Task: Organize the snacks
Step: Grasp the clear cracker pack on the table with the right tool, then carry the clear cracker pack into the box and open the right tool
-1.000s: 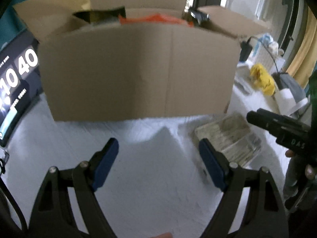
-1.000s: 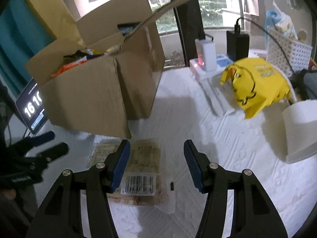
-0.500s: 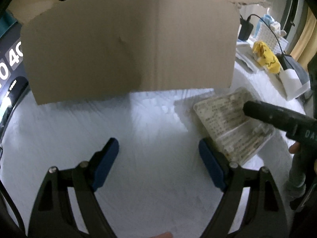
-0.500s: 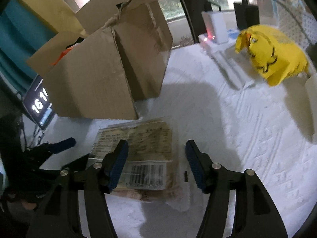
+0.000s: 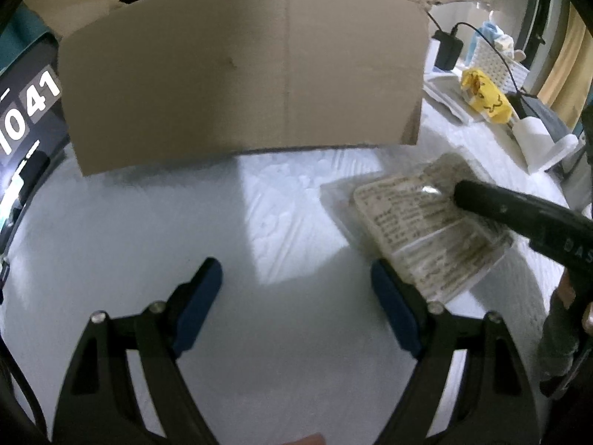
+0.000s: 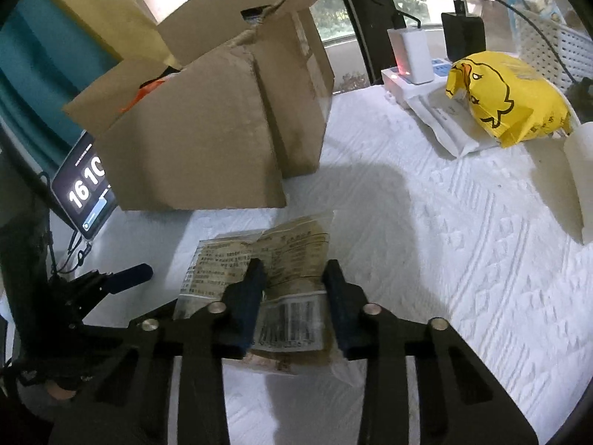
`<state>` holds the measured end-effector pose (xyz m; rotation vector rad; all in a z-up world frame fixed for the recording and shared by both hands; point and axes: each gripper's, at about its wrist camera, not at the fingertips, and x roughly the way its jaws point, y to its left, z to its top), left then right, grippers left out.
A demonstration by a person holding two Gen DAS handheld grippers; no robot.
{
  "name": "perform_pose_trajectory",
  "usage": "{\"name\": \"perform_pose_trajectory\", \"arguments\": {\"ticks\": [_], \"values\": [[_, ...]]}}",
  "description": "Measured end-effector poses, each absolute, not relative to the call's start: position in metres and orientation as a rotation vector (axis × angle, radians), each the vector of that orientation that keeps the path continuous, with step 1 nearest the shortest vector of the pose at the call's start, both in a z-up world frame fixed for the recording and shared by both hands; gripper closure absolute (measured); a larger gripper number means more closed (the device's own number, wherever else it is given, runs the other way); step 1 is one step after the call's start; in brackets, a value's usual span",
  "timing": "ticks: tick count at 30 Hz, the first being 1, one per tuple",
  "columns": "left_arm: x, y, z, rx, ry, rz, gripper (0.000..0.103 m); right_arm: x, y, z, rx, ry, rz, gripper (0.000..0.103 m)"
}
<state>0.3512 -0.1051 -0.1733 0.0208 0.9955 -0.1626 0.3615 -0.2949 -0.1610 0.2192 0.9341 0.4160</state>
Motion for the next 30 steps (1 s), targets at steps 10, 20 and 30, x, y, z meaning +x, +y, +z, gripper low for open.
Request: {"name": "perform_pose_trajectory", "arguments": {"ticks": [10, 20, 30], "values": [[0.327, -0.088, -0.151, 0.001, 0.937, -0.166, 0.019, 0.326, -0.284, -0.128, 0.139, 0.838, 0.419, 0.082], [0.305, -0.06, -0.108, -0.042, 0.836, -0.152, 0.019, 0.299, -0.275, -0.08, 0.097, 0.728, 0.423, 0.084], [0.295, -0.042, -0.06, -0.062, 0.712, -0.152, 0.019, 0.294, -0.263, -0.04, 0.079, 0.646, 0.448, 0.084]]}}
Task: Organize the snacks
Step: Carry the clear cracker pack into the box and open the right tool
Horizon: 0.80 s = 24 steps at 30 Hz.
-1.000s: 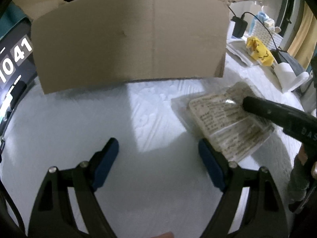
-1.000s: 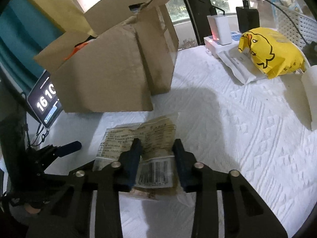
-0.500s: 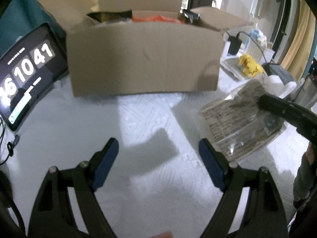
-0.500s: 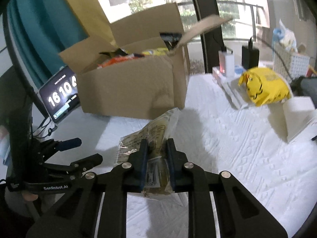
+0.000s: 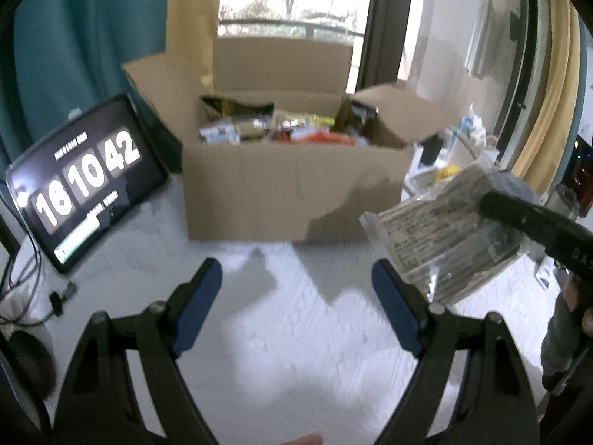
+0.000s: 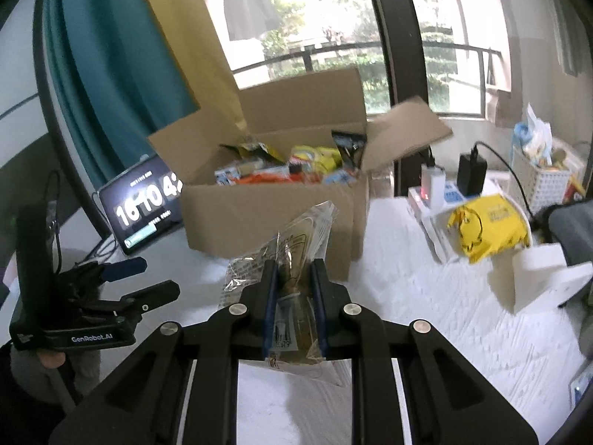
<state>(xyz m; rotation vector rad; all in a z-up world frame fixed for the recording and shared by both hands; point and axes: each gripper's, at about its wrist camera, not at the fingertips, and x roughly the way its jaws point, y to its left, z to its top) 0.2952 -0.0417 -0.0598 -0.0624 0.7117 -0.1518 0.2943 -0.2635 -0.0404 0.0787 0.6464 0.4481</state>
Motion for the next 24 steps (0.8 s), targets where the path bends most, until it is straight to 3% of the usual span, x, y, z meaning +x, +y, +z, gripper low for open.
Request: {"name": "perform_pose_trajectory", "arguments": {"ticks": [11, 24], "values": [[0.315, -0.01, -0.009, -0.062, 0.565, -0.122, 0.019, 0.321, -0.245, 0.01, 0.037, 0.532, 0.46, 0.084], [0.369, 0.019, 0.014, -0.093, 0.488, -0.075, 0.019, 0.399, -0.226, 0.044, 0.013, 0.445, 0.458, 0.084]]}}
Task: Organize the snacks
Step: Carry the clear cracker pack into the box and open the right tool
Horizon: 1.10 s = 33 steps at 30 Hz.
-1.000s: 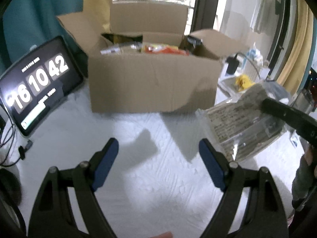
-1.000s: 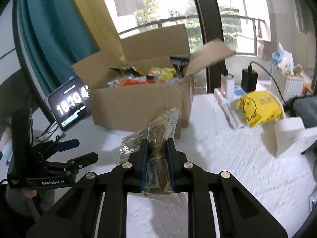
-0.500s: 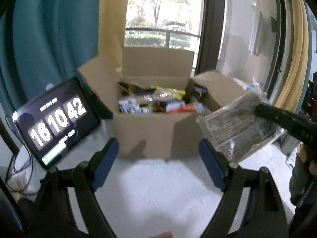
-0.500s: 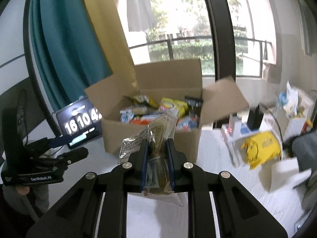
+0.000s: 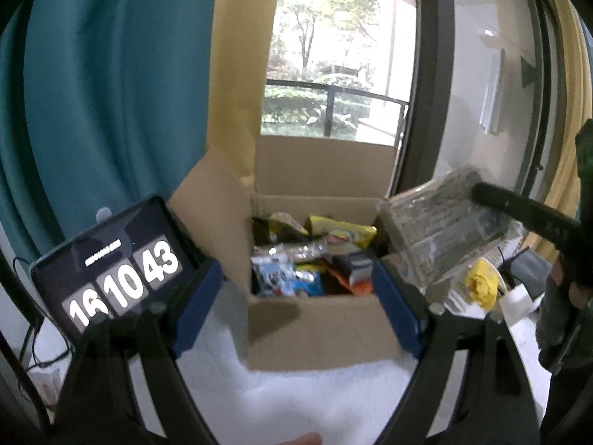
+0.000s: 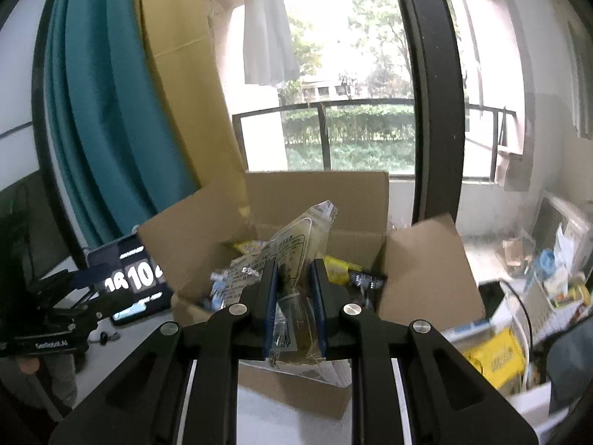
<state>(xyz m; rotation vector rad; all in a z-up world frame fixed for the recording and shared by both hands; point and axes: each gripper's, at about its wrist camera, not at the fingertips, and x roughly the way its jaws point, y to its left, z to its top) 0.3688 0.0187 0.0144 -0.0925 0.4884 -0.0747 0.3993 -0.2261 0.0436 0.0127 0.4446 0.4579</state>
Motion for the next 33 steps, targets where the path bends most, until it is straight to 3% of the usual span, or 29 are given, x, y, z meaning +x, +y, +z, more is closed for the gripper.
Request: {"name": "perform_pose_trajectory", "arguments": {"ticks": [11, 22, 24, 26, 27, 33], "values": [[0.427, 0.028, 0.018, -0.118, 0.439, -0.045, 0.019, 0.47, -0.214, 0.052, 0.021, 0.408, 0.431, 0.084], [0.458, 0.03, 0.01, -0.128, 0.445, -0.016, 0.019, 0.549, -0.208, 0.018, 0.112, 0.487, 0.36, 0.083], [0.46, 0.03, 0.008, -0.128, 0.455, -0.019, 0.019, 0.572, -0.209, 0.004, 0.106, 0.568, 0.296, 0.075], [0.461, 0.028, 0.006, -0.119, 0.467, -0.012, 0.019, 0.579, -0.213, -0.005, 0.115, 0.603, 0.259, 0.052], [0.462, 0.027, 0.005, -0.117, 0.472, -0.012, 0.019, 0.579, -0.216, -0.007, 0.119, 0.602, 0.247, 0.048], [0.455, 0.018, 0.005, -0.106, 0.48, -0.021, 0.019, 0.556, -0.229, -0.007, 0.102, 0.591, 0.231, 0.048]]}}
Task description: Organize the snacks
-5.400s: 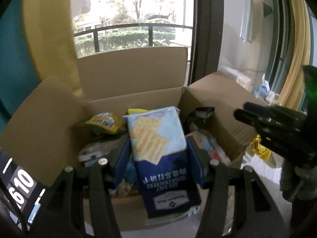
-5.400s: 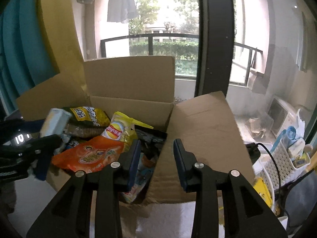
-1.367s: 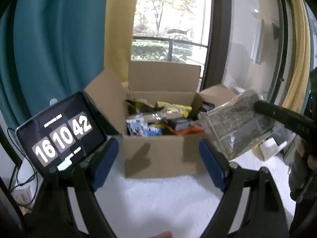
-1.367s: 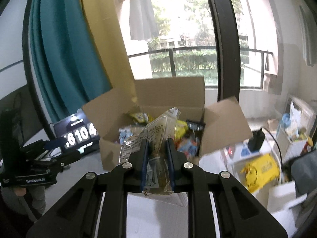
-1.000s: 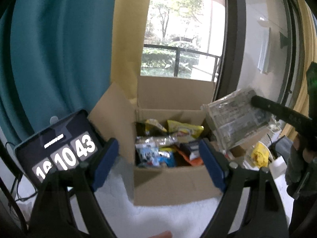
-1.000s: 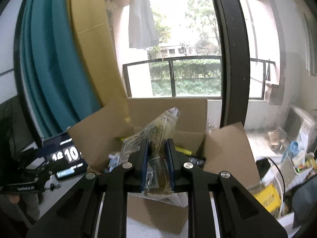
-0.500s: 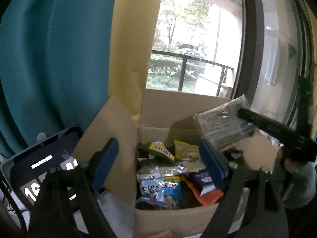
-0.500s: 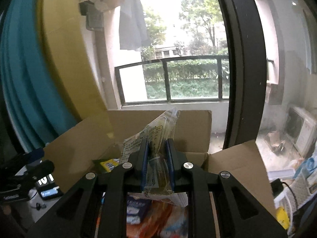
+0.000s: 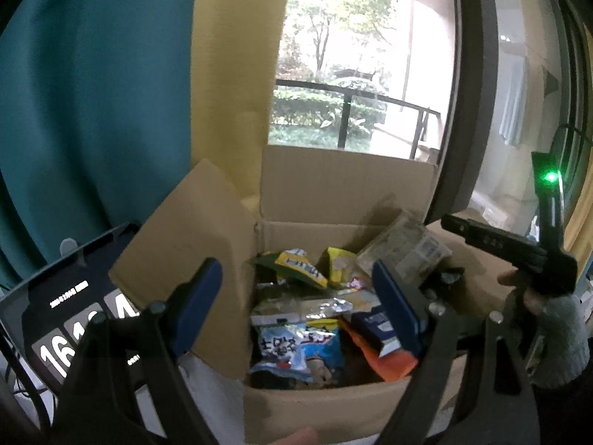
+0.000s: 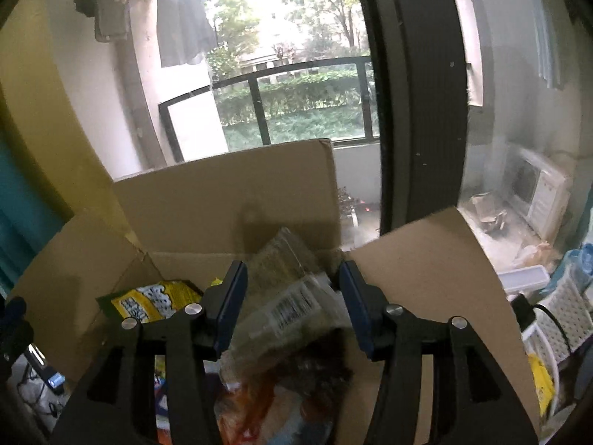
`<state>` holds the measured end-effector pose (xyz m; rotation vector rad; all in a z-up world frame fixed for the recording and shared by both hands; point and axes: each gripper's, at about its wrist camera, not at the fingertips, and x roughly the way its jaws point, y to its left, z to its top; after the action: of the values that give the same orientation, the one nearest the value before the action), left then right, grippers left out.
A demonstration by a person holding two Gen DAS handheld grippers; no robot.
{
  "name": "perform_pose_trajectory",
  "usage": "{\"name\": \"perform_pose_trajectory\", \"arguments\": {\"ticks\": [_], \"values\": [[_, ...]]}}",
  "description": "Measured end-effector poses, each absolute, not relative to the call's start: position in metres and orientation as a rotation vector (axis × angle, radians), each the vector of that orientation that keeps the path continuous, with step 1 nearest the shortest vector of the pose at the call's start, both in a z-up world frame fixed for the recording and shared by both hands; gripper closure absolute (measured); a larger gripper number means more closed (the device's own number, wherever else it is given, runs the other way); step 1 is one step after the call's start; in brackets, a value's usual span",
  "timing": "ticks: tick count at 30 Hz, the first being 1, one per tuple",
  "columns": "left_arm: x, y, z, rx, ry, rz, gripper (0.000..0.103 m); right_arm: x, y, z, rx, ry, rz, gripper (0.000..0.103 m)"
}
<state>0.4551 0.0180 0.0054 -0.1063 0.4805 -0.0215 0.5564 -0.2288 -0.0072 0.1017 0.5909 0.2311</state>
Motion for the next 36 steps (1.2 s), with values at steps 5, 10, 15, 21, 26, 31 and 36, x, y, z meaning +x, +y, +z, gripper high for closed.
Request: {"name": "perform_pose_trajectory", "arguments": {"ticks": [5, 10, 15, 21, 26, 31, 36], "values": [[0.442, 0.013, 0.01, -0.104, 0.478, -0.022, 0.019, 0.532, -0.234, 0.003, 0.076, 0.584, 0.241, 0.048], [0.422, 0.012, 0.018, -0.104, 0.46, -0.014, 0.007, 0.51, -0.23, 0.013, 0.058, 0.575, 0.26, 0.048], [0.401, 0.01, 0.023, -0.1, 0.461, -0.013, 0.005, 0.48, -0.224, 0.022, 0.045, 0.561, 0.279, 0.048], [0.375, 0.009, 0.028, -0.119, 0.449, -0.028, 0.005, 0.443, -0.214, 0.029, 0.009, 0.544, 0.296, 0.048], [0.349, 0.003, 0.029, -0.111, 0.445, -0.011, 0.005, 0.404, -0.209, 0.035, -0.029, 0.528, 0.313, 0.048], [0.318, -0.005, 0.023, -0.098, 0.454, -0.02, 0.005, 0.372, -0.203, 0.035, -0.052, 0.522, 0.325, 0.048], [0.284, -0.006, 0.01, -0.078, 0.46, -0.009, 0.005, 0.345, -0.202, 0.034, -0.063, 0.521, 0.33, 0.048]]}}
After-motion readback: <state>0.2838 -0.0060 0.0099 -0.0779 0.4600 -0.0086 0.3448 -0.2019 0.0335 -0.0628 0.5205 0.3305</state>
